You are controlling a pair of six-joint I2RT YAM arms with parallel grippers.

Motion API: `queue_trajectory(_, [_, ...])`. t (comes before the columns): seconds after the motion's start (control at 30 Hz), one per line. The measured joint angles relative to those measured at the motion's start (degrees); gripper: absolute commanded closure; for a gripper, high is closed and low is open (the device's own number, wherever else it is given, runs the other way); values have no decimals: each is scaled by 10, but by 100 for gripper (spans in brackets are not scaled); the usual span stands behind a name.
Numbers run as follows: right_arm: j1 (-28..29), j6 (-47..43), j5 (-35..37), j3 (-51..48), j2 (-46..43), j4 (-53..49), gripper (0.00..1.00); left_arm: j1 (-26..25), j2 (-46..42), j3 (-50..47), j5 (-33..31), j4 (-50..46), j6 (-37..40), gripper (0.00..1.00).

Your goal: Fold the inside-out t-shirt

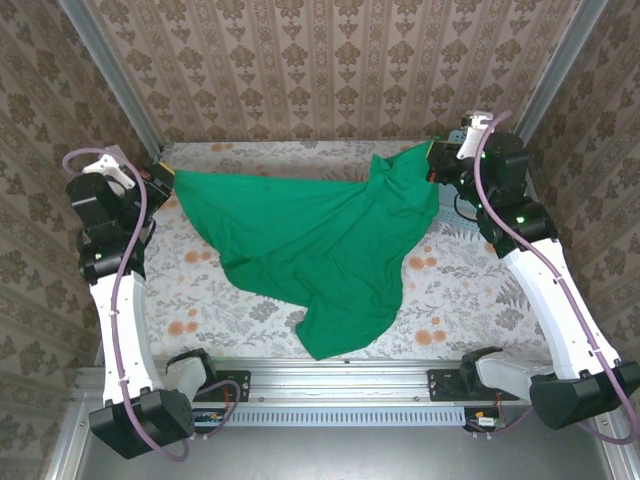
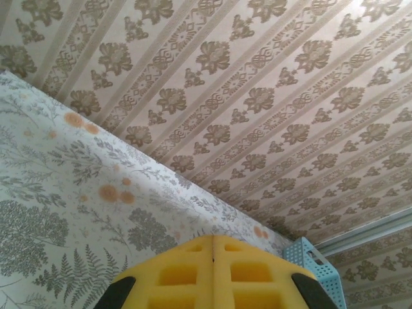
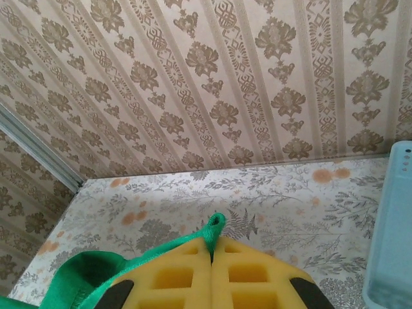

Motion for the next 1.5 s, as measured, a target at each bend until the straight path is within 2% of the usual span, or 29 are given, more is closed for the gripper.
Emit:
queue_trajectory(0.27, [0, 9, -7, -96, 67, 1, 100, 0, 182, -79, 3, -49, 13, 100])
queue_trajectory(0.4, [0, 11, -8, -112, 75, -10, 100, -2, 183, -104, 10, -72, 14, 100])
queue_trajectory(0.53, [0, 11, -12, -97, 49, -24, 100, -2, 116, -90, 22, -72, 14, 100])
queue_trajectory(0.67, [0, 9, -15, -38, 2, -50, 100, -2, 23, -42, 29, -71, 10, 100])
queue_trajectory(1.0, [0, -5, -14, 216, -111, -130, 100, -2, -193, 92, -4, -52, 5, 100])
queue_trajectory(1.17, [0, -4, -17, 308, -126, -155, 100, -4, -227, 89, -21, -49, 5, 100])
queue_trajectory(1.33, [0, -4, -27, 321, -125, -174, 100, -14, -236, 84, -52, -69, 7, 100])
queue_trajectory(1.5, [0, -12, -13, 321, -89, -184, 100, -18, -230, 58, -66, -65, 10, 100])
